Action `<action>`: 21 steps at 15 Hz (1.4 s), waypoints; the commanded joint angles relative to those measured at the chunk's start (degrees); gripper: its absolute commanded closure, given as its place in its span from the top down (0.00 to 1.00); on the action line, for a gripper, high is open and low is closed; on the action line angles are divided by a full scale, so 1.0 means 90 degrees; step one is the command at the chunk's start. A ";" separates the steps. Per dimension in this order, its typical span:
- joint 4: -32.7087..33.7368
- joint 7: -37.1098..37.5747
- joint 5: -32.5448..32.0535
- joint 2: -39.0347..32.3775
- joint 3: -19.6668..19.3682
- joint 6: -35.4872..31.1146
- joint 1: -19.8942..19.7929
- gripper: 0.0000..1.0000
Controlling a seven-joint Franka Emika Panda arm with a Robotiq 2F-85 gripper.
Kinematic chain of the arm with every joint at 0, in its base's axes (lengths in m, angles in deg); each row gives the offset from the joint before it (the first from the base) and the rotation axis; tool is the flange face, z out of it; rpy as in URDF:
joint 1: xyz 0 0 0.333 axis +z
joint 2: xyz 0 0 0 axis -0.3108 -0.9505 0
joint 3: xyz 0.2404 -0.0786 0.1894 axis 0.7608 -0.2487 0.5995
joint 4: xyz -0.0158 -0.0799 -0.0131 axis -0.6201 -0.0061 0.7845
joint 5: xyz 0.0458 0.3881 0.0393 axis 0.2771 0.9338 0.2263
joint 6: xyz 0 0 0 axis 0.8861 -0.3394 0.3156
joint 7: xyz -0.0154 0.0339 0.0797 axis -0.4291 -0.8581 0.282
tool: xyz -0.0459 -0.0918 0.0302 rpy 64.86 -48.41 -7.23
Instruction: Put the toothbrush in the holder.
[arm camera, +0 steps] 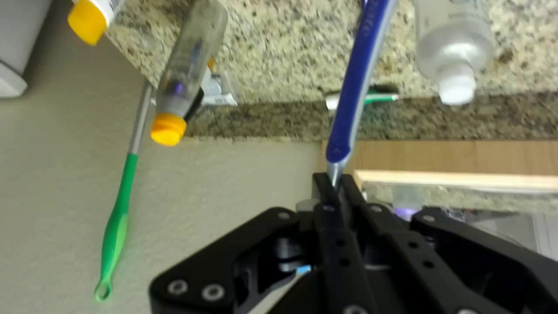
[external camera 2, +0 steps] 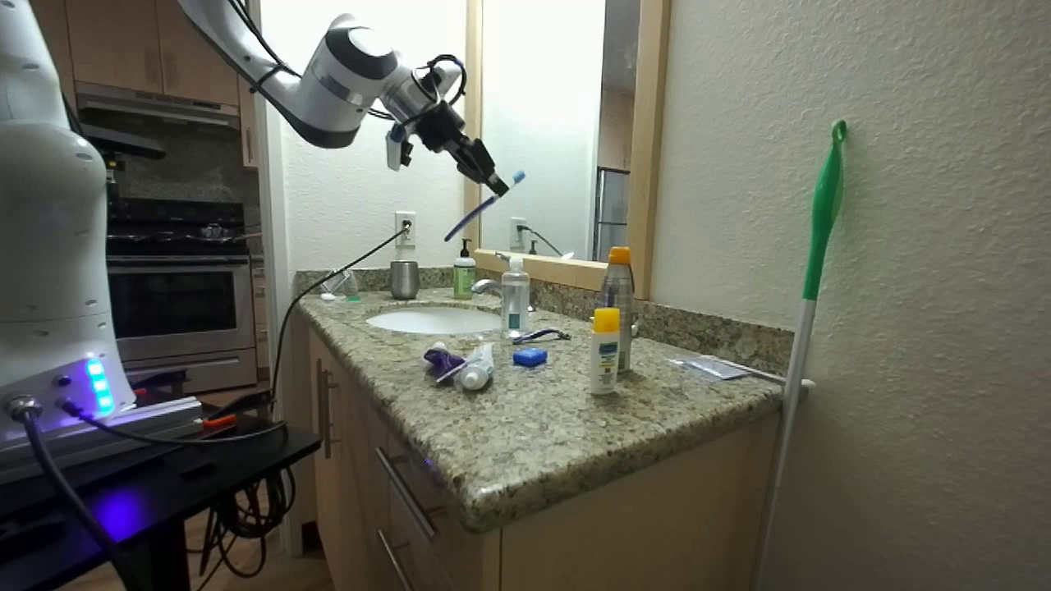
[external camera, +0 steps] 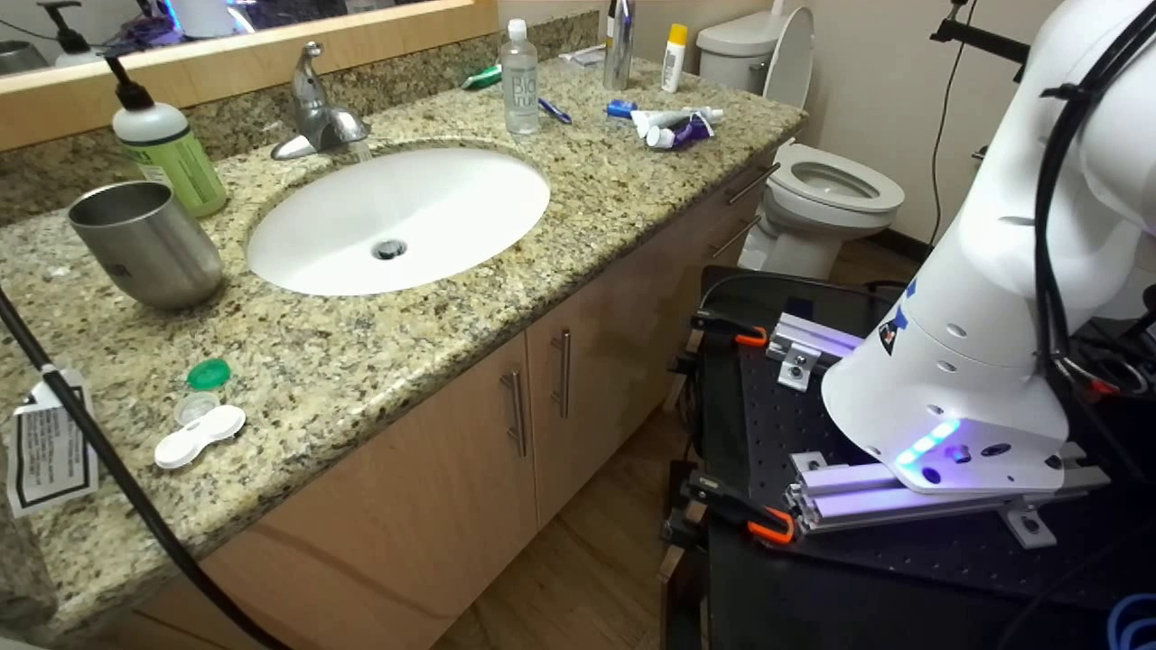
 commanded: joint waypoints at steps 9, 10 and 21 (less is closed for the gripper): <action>-0.0317 0.0869 -0.0937 0.1198 0.0632 0.0067 0.0001 0.02; -0.0126 0.1075 -0.1136 0.1004 0.0833 0.0150 -0.0038 0.02; 0.1427 0.4710 -0.5115 -0.0198 0.3294 0.0978 0.0563 0.02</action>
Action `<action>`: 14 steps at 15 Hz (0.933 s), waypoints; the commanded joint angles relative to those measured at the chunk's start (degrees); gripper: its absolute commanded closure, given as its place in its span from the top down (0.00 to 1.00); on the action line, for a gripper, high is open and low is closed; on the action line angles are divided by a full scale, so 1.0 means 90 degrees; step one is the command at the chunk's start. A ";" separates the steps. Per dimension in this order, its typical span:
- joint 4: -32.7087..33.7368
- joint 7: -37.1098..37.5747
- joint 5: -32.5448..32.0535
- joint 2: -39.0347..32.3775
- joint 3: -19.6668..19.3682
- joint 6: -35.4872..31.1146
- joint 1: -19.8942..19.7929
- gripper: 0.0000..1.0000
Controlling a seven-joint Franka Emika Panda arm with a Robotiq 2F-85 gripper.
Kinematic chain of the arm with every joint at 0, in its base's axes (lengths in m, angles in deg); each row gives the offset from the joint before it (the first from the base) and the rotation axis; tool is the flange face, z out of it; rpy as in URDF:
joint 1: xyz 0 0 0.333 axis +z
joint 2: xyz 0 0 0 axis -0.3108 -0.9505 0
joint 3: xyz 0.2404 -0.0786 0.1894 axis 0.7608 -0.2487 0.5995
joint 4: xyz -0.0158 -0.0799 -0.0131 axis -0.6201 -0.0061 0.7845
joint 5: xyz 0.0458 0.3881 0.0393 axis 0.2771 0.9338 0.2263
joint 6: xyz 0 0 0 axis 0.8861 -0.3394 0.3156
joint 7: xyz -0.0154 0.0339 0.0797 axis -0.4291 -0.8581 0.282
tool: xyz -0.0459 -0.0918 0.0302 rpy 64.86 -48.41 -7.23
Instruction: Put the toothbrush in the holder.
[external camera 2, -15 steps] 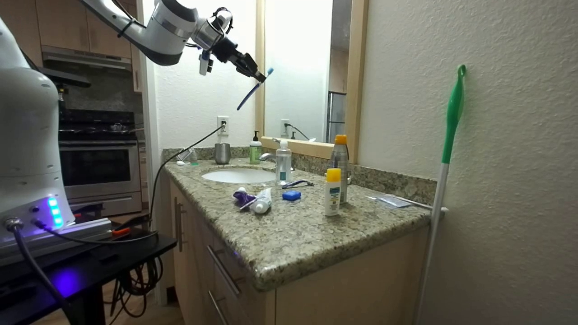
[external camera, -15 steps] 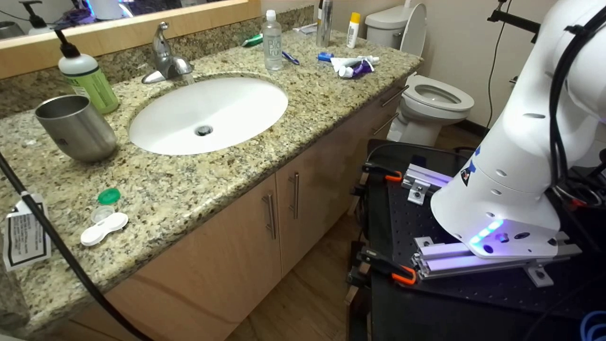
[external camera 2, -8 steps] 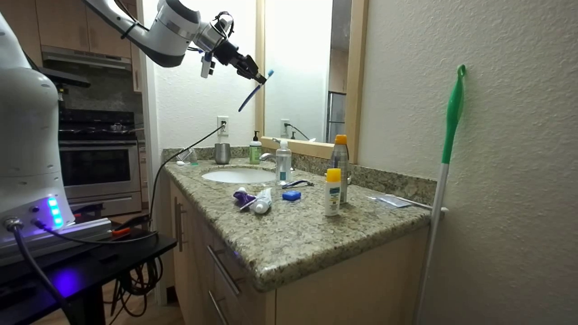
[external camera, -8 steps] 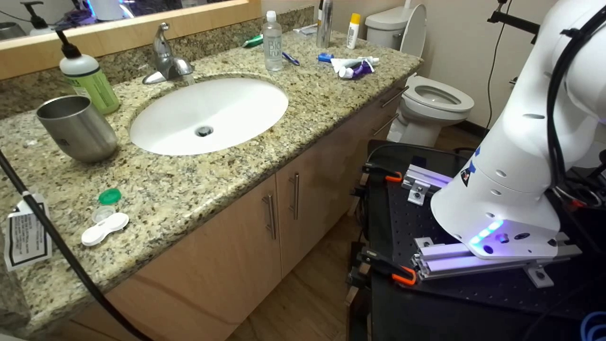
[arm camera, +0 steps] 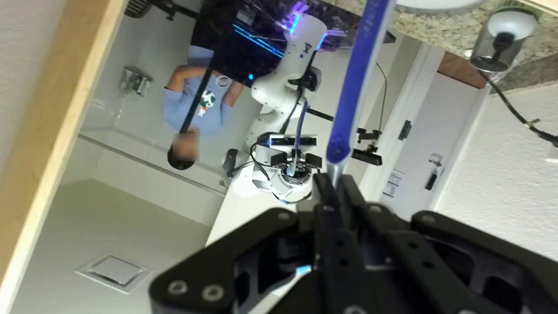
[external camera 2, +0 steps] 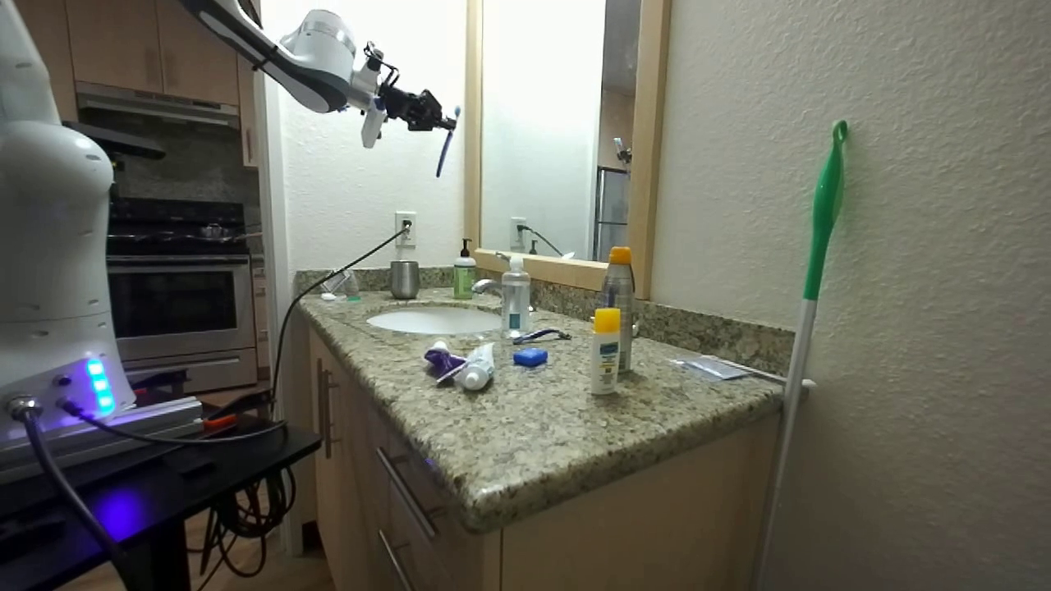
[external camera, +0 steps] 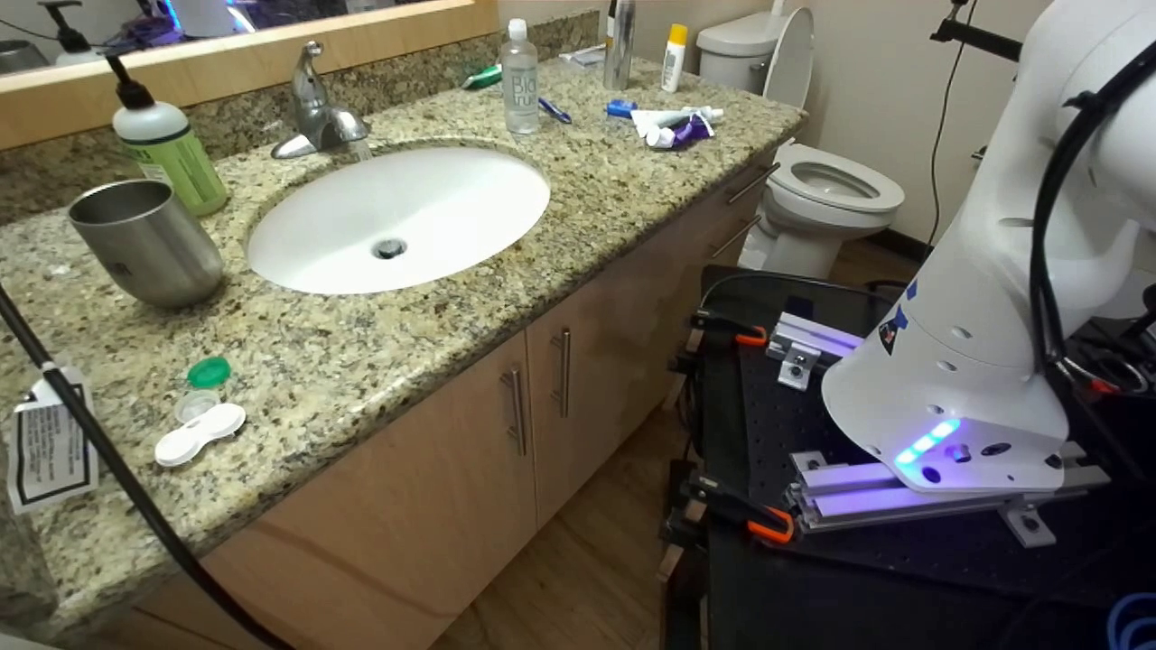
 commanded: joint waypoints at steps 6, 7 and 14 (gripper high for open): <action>0.0159 0.0166 -0.0058 -0.0645 -0.0060 -0.0373 0.0111 0.02; 0.0295 0.0310 -0.0366 -0.0748 -0.0075 -0.0346 0.0102 0.02; 0.0729 0.1557 -0.2964 -0.1100 0.0072 -0.0844 0.0536 0.02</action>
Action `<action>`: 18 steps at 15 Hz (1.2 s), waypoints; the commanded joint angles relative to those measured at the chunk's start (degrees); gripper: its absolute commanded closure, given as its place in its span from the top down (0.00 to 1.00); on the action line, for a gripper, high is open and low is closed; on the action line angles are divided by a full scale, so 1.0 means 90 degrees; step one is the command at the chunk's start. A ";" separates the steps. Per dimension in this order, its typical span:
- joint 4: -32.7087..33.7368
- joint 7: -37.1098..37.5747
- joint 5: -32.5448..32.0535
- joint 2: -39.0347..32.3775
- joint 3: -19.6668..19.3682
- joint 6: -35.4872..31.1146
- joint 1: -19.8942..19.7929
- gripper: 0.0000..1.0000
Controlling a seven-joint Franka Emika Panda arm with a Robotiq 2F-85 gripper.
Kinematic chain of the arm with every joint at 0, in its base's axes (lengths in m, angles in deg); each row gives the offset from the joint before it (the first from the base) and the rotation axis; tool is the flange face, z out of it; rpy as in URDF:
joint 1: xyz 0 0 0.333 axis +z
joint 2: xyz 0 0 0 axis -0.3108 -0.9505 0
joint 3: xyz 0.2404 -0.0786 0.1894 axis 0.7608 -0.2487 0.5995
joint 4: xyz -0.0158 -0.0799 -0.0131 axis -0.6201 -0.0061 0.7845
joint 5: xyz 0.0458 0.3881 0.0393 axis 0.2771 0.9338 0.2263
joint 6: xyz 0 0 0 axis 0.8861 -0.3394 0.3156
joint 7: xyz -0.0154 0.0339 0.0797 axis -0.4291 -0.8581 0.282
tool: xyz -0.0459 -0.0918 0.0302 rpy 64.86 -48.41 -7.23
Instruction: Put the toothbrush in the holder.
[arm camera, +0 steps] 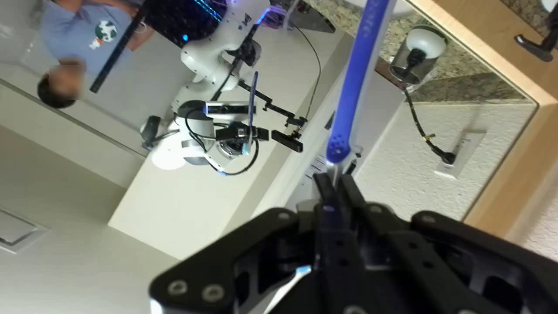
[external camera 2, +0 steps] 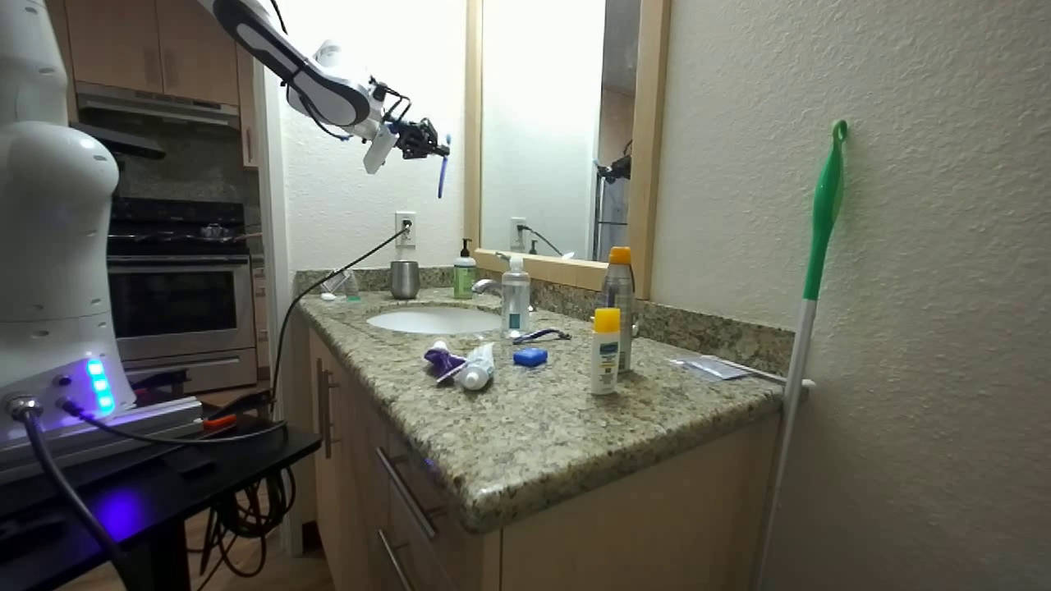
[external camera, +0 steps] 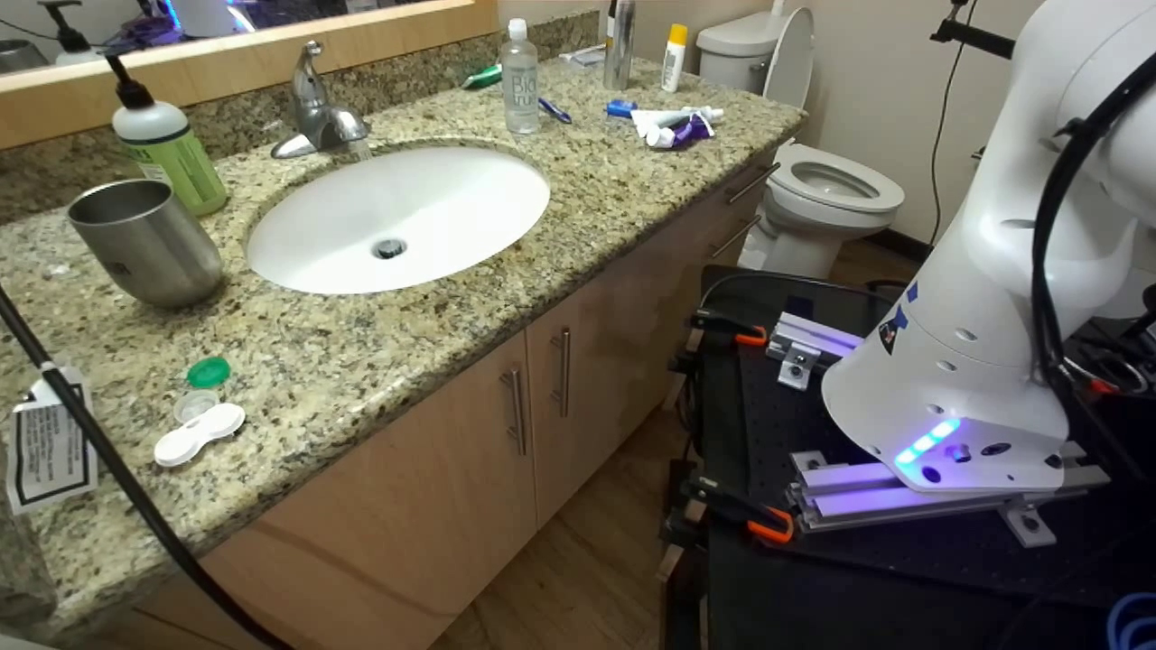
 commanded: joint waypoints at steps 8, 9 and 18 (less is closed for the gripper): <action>0.0770 0.2627 -0.2028 0.0005 0.0117 -0.1007 0.1108 0.02; 0.0514 0.2131 -0.1647 -0.0055 0.0137 -0.0847 0.0994 0.07; 0.1663 0.4240 -0.1984 -0.1198 0.0193 -0.1746 0.1644 0.02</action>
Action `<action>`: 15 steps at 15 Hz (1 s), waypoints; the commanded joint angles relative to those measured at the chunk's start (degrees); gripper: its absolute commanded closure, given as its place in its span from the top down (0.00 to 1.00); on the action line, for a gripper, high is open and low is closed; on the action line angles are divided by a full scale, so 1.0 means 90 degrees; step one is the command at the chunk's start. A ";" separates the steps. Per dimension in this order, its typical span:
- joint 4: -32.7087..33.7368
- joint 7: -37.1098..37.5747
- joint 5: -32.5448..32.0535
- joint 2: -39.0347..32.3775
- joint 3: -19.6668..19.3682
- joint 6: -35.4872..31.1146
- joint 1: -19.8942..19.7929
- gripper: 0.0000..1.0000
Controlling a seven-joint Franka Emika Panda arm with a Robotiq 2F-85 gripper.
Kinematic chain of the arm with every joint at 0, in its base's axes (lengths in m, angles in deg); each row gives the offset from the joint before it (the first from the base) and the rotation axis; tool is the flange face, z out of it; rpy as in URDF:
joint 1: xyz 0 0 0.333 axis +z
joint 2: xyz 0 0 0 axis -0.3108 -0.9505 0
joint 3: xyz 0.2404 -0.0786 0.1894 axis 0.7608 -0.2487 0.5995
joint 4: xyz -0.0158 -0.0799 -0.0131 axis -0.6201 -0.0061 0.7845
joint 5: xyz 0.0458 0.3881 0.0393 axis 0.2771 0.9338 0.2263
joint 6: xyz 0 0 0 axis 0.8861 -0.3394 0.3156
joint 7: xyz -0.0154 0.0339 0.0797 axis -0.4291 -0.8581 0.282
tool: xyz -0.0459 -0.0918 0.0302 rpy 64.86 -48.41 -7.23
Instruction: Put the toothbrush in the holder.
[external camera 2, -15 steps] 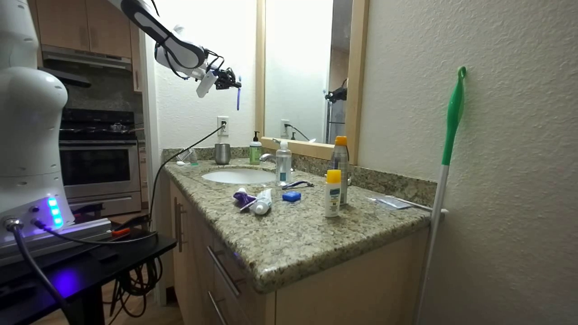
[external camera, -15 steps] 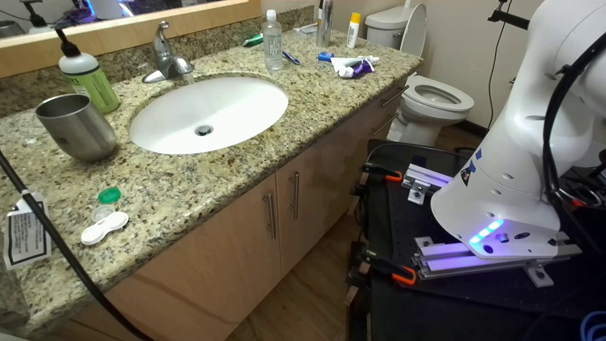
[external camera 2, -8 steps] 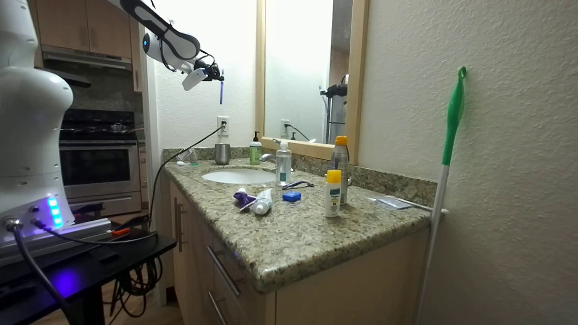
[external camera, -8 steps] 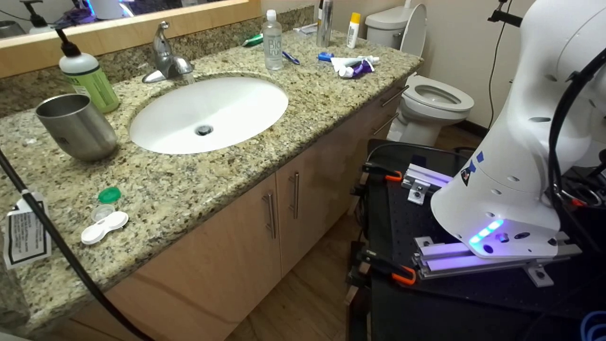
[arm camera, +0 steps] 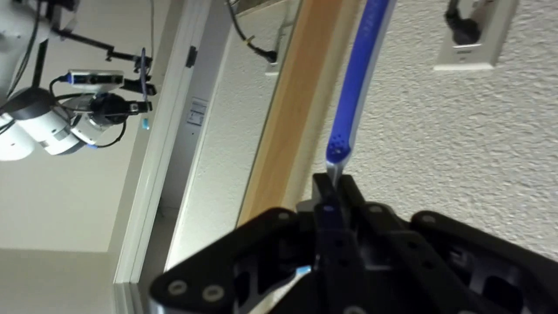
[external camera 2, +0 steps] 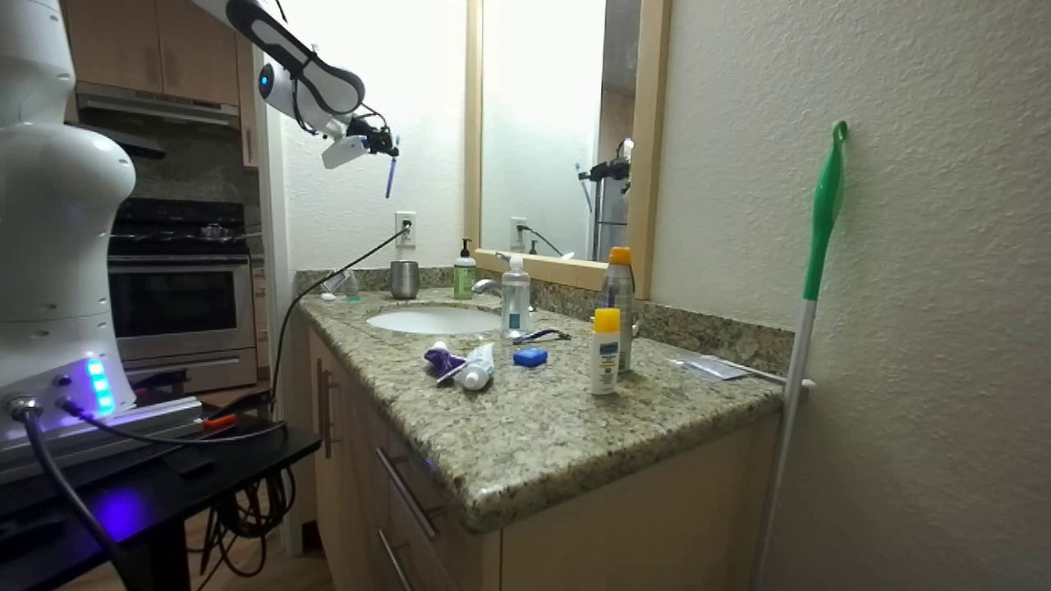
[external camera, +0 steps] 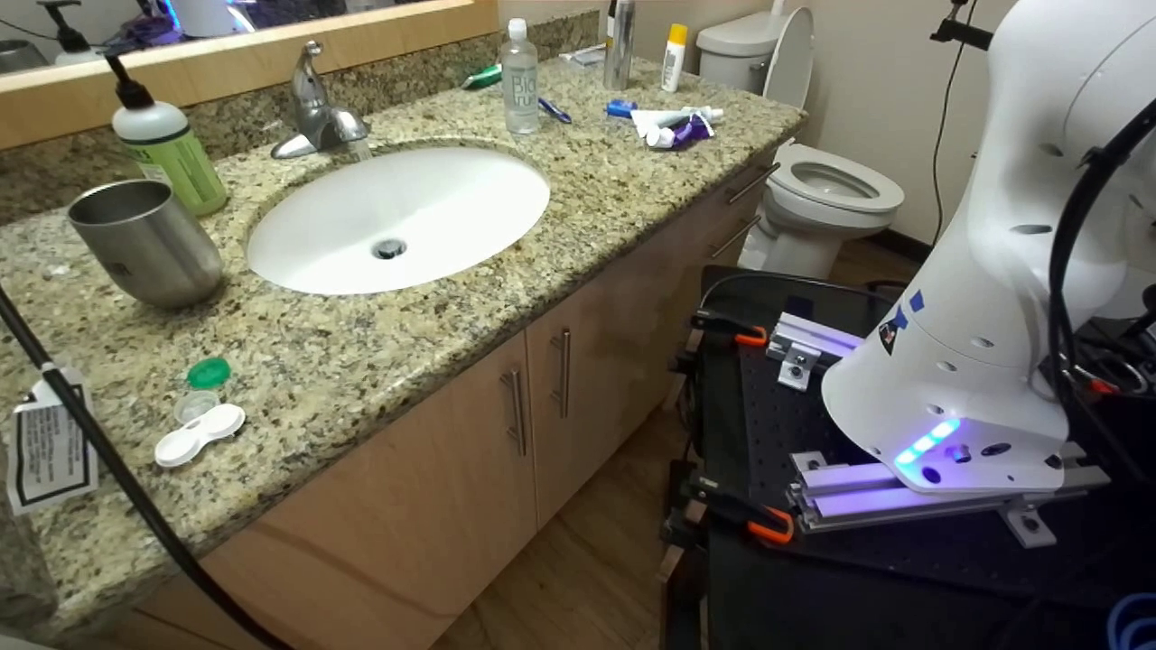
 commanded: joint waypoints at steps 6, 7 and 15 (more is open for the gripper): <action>0.1440 0.1543 0.0039 -0.1787 0.0043 -0.0019 0.0338 0.02; 0.1285 0.1427 0.0100 -0.1816 -0.0095 0.0226 0.0334 0.02; 0.1150 0.1444 0.0223 -0.2156 -0.0485 0.0711 0.0381 0.02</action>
